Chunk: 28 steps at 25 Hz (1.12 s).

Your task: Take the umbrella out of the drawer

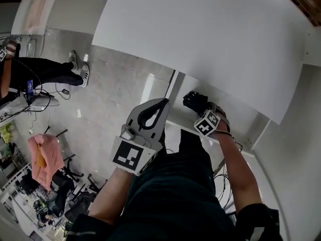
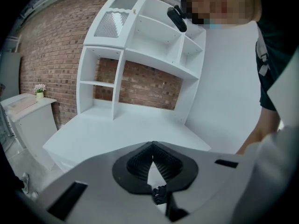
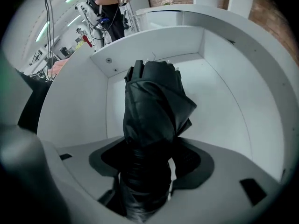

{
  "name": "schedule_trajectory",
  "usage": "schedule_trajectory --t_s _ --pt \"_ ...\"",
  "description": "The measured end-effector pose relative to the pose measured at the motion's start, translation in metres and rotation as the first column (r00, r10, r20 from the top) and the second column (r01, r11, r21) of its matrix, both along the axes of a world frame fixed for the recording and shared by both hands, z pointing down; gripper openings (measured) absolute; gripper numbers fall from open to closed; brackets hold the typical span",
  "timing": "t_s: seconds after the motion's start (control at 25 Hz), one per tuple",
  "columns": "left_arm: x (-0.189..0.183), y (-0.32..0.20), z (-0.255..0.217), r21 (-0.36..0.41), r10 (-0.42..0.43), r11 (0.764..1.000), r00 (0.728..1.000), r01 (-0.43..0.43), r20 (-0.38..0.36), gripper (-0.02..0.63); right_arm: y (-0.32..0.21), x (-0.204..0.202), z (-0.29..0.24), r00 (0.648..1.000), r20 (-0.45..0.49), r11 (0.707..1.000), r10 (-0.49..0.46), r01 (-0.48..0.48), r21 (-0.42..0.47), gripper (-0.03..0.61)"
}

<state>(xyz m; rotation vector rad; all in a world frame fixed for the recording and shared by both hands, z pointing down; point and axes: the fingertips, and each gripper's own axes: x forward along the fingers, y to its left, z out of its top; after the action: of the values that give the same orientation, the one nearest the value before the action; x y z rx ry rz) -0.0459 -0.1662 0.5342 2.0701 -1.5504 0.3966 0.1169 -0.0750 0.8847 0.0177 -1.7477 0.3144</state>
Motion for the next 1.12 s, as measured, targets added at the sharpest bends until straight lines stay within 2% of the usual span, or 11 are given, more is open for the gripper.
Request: schedule_trajectory --t_s 0.2,0.36,0.64,0.96,1.12 --pt "-0.005 0.003 0.001 -0.008 -0.001 1.000 1.000 0.001 -0.013 0.006 -0.004 -0.002 0.003 1.000 -0.024 0.999 0.003 -0.002 0.034 0.257" --pt "-0.005 0.002 -0.001 0.008 0.005 1.000 1.000 -0.005 -0.014 0.006 -0.006 0.000 0.002 0.999 -0.034 0.999 -0.007 0.009 0.034 0.227" --pt "-0.005 0.006 -0.008 0.032 0.034 0.999 0.999 -0.034 -0.019 0.006 -0.008 0.000 -0.021 0.999 0.038 0.998 -0.010 0.008 0.060 0.213" --pt "-0.010 0.014 -0.035 0.102 0.075 0.992 0.996 -0.071 -0.044 0.006 -0.025 -0.010 -0.091 0.987 0.141 0.985 0.071 -0.091 0.144 0.213" --pt "-0.011 0.024 -0.048 0.127 0.092 0.988 0.994 -0.083 -0.063 0.006 -0.034 -0.017 -0.140 0.960 0.232 0.964 0.156 -0.199 0.176 0.213"
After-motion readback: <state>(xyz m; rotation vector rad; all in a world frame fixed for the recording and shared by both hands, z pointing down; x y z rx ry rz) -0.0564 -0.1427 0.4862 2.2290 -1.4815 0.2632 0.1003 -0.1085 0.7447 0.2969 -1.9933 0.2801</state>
